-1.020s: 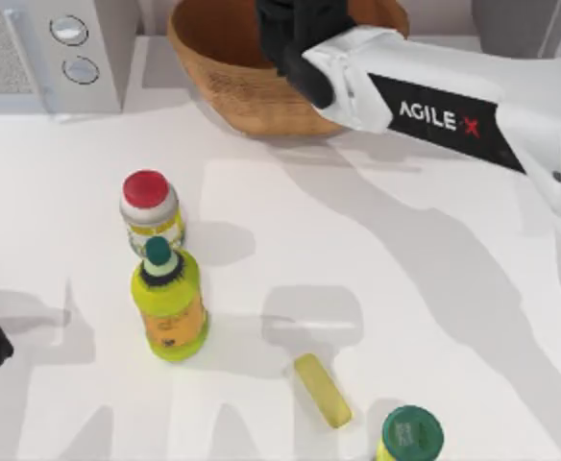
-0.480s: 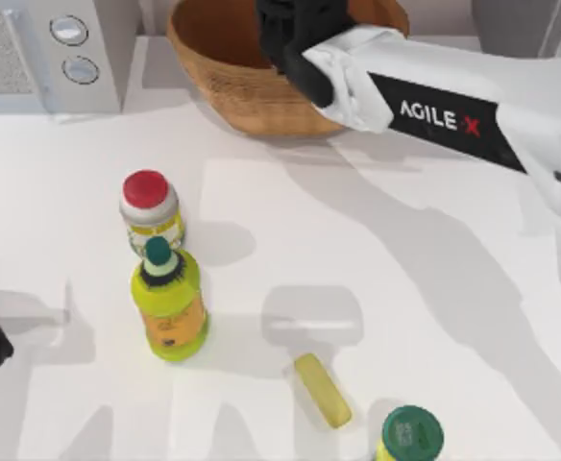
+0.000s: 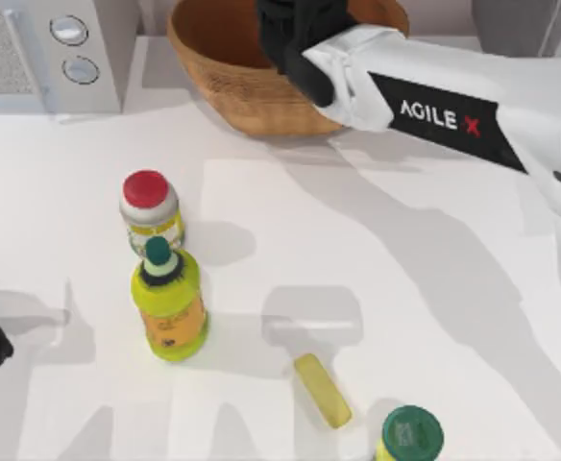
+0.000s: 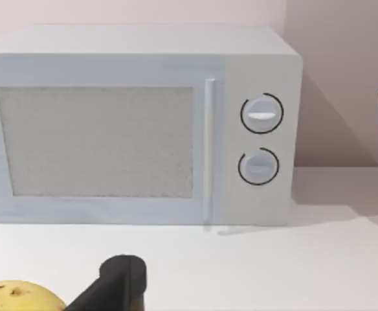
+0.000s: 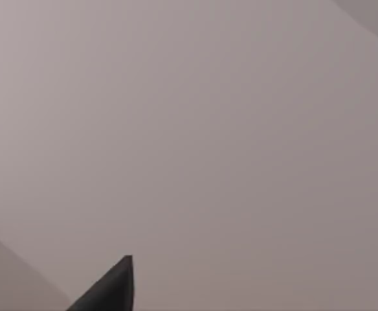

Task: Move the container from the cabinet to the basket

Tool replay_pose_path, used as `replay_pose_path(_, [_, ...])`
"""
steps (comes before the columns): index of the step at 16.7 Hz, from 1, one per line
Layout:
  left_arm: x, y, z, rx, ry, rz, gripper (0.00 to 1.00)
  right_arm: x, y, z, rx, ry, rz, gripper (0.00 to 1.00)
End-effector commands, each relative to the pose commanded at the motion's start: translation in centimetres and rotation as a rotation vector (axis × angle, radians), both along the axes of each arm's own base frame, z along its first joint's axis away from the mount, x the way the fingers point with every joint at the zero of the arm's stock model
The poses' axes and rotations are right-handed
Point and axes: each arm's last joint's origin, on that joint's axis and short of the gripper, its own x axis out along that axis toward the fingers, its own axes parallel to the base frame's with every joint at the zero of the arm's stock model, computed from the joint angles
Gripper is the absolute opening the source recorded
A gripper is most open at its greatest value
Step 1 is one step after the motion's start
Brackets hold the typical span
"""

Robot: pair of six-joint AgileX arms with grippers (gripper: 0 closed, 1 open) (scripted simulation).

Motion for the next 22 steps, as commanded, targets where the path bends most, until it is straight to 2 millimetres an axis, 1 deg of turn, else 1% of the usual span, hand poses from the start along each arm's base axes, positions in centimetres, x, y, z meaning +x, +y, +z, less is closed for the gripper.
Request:
replay_pose_path(12, [0.0,0.0,0.0,0.0,0.0,0.0,1.0,-0.1,0.1,0.0,0.0,0.0,0.003,1.0])
replay_pose_path(14, [0.0,0.0,0.0,0.0,0.0,0.0,1.0,-0.2,-0.5,0.6,0.001,0.0,0.014,1.0])
replay_pose_path(16, [0.0,0.0,0.0,0.0,0.0,0.0,1.0,-0.6,-2.2,2.1,0.0,0.003,0.034,1.0])
replay_pose_path(18, [0.0,0.0,0.0,0.0,0.0,0.0,1.0,-1.6,-4.7,4.1,-0.002,0.009,0.059,1.0])
replay_pose_path(20, [0.0,0.0,0.0,0.0,0.0,0.0,1.0,-3.4,-8.2,6.6,-0.004,0.017,0.083,1.0])
replay_pose_path(22, [0.0,0.0,0.0,0.0,0.0,0.0,1.0,-6.4,-12.4,9.1,-0.004,0.021,0.103,1.0])
